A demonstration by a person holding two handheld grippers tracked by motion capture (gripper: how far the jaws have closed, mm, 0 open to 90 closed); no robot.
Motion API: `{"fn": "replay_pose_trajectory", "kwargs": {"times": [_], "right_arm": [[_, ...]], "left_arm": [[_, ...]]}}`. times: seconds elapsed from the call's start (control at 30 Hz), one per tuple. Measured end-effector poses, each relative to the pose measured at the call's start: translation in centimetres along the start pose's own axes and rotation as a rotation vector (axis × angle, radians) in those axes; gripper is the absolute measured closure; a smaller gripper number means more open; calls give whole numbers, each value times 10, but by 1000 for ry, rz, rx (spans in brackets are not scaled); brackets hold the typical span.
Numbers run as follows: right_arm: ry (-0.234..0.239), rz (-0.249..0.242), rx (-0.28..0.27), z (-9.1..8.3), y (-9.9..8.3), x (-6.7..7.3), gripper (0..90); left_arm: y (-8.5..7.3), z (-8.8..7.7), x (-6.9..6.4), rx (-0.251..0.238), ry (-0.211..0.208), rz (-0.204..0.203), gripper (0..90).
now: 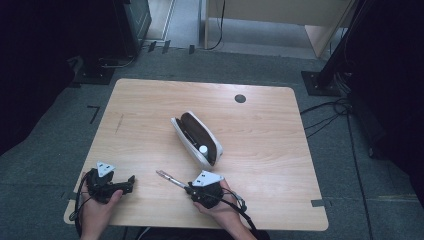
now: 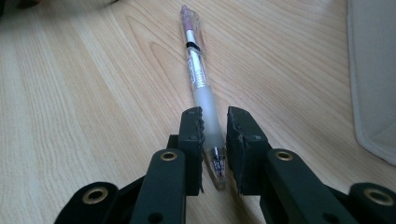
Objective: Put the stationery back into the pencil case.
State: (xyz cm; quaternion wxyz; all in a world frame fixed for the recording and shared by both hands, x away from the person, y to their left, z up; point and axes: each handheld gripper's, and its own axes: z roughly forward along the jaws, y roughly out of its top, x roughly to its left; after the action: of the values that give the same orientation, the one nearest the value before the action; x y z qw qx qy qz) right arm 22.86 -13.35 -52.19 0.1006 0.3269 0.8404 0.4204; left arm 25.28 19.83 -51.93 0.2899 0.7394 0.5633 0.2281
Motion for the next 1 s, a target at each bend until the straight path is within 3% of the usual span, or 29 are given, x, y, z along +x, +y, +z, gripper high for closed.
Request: {"fn": "replay_pose_trajectory", "kwargs": {"times": [0.13, 0.5, 0.67, 0.77, 1.0], "right_arm": [[-17, -35, 5, 0, 0, 3, 745], [-31, -72, 8, 0, -1, 8, 708], [-33, -76, 7, 0, -1, 8, 717], [-41, -81, 6, 0, -1, 8, 785], [-52, -57, 1, 0, -1, 10, 806]], "left_arm": [[0, 0, 0, 0, 0, 0, 0], [0, 0, 0, 0, 0, 0, 0], [0, 0, 0, 0, 0, 0, 0], [0, 0, 0, 0, 0, 0, 0], [0, 0, 0, 0, 0, 0, 0]]}}
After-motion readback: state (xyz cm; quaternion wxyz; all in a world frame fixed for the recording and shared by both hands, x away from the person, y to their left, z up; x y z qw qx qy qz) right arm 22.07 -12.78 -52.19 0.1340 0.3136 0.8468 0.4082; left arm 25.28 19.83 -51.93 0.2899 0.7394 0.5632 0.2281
